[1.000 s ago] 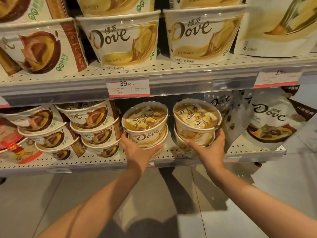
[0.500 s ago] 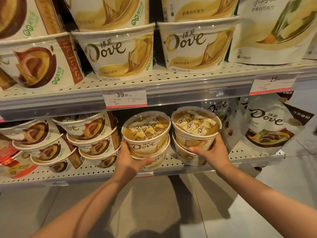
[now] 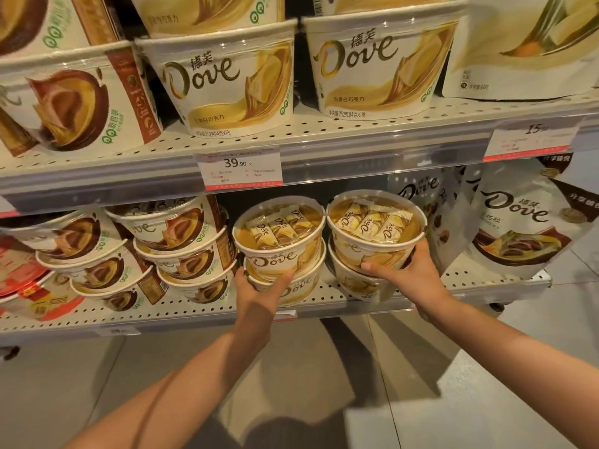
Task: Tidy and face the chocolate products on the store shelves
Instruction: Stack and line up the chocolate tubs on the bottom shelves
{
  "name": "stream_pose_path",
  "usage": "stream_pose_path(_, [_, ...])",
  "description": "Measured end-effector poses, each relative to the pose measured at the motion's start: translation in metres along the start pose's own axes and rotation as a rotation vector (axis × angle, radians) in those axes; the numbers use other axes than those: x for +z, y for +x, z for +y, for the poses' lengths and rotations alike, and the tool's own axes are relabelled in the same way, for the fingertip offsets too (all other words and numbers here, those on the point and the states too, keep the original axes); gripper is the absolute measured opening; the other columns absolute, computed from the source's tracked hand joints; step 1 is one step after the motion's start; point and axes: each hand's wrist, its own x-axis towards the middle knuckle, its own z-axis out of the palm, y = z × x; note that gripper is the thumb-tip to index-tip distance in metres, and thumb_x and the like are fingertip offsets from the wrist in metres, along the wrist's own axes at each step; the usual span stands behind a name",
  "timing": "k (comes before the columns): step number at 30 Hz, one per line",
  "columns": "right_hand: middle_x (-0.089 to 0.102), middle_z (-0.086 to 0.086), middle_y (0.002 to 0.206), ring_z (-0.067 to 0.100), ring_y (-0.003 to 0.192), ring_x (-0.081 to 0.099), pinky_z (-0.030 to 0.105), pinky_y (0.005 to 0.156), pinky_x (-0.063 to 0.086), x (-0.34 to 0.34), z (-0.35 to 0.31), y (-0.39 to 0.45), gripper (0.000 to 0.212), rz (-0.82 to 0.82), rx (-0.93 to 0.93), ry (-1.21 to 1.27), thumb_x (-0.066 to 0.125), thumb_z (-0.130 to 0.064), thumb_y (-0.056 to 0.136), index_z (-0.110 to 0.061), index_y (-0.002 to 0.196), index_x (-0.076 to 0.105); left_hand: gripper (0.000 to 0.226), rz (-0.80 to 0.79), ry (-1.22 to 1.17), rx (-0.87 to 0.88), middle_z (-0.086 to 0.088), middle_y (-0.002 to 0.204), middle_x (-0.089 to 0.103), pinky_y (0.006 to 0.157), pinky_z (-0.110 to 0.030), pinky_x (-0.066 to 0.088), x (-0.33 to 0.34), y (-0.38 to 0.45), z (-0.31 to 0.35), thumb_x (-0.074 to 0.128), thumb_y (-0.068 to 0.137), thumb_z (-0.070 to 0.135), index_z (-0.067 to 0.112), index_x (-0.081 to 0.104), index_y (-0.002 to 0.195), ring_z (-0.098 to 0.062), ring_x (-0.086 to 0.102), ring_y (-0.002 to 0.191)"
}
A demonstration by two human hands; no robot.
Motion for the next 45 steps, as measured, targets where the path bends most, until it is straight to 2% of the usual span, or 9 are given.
stream_pose_path(7, [0.055, -0.003, 0.126, 0.016, 0.116, 0.053, 0.043, 0.101, 0.045, 0.002, -0.005, -0.001, 0.103, 0.031, -0.009, 0.039, 0.088, -0.033, 0.045, -0.023, 0.133, 0.035, 0.086, -0.163, -0.092, -0.022, 0.001, 0.140, 0.046, 0.104, -0.040, 0.034, -0.006, 0.004, 0.011, 0.068, 0.082, 0.004, 0.027, 0.018, 0.147, -0.022, 0.044, 0.126])
stream_pose_path(13, [0.056, -0.003, 0.127, 0.016, 0.117, 0.054, 0.037, 0.099, 0.046, -0.009, -0.006, 0.004, 0.102, -0.065, -0.001, 0.057, 0.086, -0.028, 0.050, -0.023, 0.137, 0.034, 0.025, -0.338, 0.006, 0.048, 0.005, 0.102, 0.072, 0.079, -0.021, 0.048, -0.015, 0.001, 0.023, 0.059, 0.086, 0.002, 0.014, 0.061, 0.108, -0.006, 0.066, 0.097])
stream_pose_path(20, [0.055, -0.004, 0.128, 0.017, 0.119, 0.053, 0.043, 0.101, 0.046, -0.010, -0.007, 0.005, 0.108, -0.111, 0.055, 0.076, 0.088, -0.030, 0.047, -0.024, 0.139, 0.031, 0.025, -0.164, -0.166, -0.067, 0.004, 0.101, 0.065, 0.090, -0.032, 0.043, -0.009, -0.002, 0.027, 0.051, 0.090, -0.003, 0.017, 0.055, 0.105, -0.013, 0.059, 0.097])
stream_pose_path(24, [0.047, -0.002, 0.135, 0.018, 0.126, 0.045, 0.045, 0.105, 0.041, 0.002, -0.008, -0.004, 0.113, 0.058, 0.007, 0.055, 0.090, -0.022, 0.051, -0.025, 0.142, 0.023, 0.047, 0.012, -0.143, -0.237, -0.003, 0.128, 0.048, 0.091, -0.048, 0.045, 0.011, -0.011, 0.024, 0.057, 0.092, 0.012, 0.017, 0.037, 0.133, -0.030, 0.046, 0.121])
stream_pose_path(30, [0.020, 0.010, 0.148, 0.027, 0.135, 0.028, 0.042, 0.111, 0.030, 0.024, -0.014, -0.007, 0.124, 0.219, 0.084, -0.077, 0.092, -0.024, 0.049, -0.022, 0.145, 0.015, 0.049, -0.051, -0.274, -0.393, -0.015, 0.130, 0.053, 0.088, -0.048, 0.052, 0.018, -0.005, 0.029, 0.056, 0.088, 0.001, 0.016, 0.041, 0.132, -0.039, 0.057, 0.110])
stream_pose_path(34, [0.035, 0.009, 0.141, 0.028, 0.128, 0.039, 0.050, 0.104, 0.039, 0.022, -0.009, -0.003, 0.122, 0.199, 0.120, -0.032, 0.092, -0.029, 0.043, -0.025, 0.142, 0.021, 0.046, -0.116, -0.331, -0.353, -0.016, 0.129, 0.055, 0.083, -0.043, 0.055, 0.009, 0.000, 0.033, 0.049, 0.090, -0.004, 0.010, 0.042, 0.133, -0.036, 0.056, 0.113])
stream_pose_path(40, [0.044, 0.002, 0.136, 0.023, 0.126, 0.043, 0.050, 0.101, 0.042, 0.016, -0.007, -0.006, 0.126, 0.155, 0.090, -0.042, 0.086, -0.048, 0.031, -0.033, 0.139, 0.023, 0.040, -0.219, 0.347, -0.390, -0.014, 0.117, 0.054, 0.061, -0.036, 0.058, 0.016, -0.044, 0.038, 0.052, 0.093, 0.040, 0.018, 0.047, 0.126, -0.029, 0.068, 0.066])
stream_pose_path(43, [0.046, -0.001, 0.137, 0.022, 0.127, 0.043, 0.050, 0.103, 0.041, 0.013, 0.001, -0.013, 0.128, 0.139, 0.071, -0.052, 0.083, -0.054, 0.029, -0.030, 0.141, 0.024, 0.023, -0.315, 1.062, 0.181, -0.006, 0.077, 0.061, 0.073, -0.037, 0.055, 0.030, -0.060, 0.046, 0.057, 0.089, 0.039, 0.016, 0.058, 0.082, -0.019, 0.061, 0.065])
stream_pose_path(45, [0.046, 0.000, 0.139, 0.021, 0.130, 0.042, 0.049, 0.105, 0.039, 0.015, 0.008, -0.021, 0.131, 0.156, 0.065, -0.036, 0.083, -0.054, 0.030, -0.025, 0.143, 0.023, 0.008, -0.366, 1.070, 0.621, 0.004, 0.079, 0.055, 0.078, -0.031, 0.050, 0.047, -0.067, 0.064, 0.059, 0.087, 0.025, 0.020, 0.056, 0.083, -0.013, 0.055, 0.079])
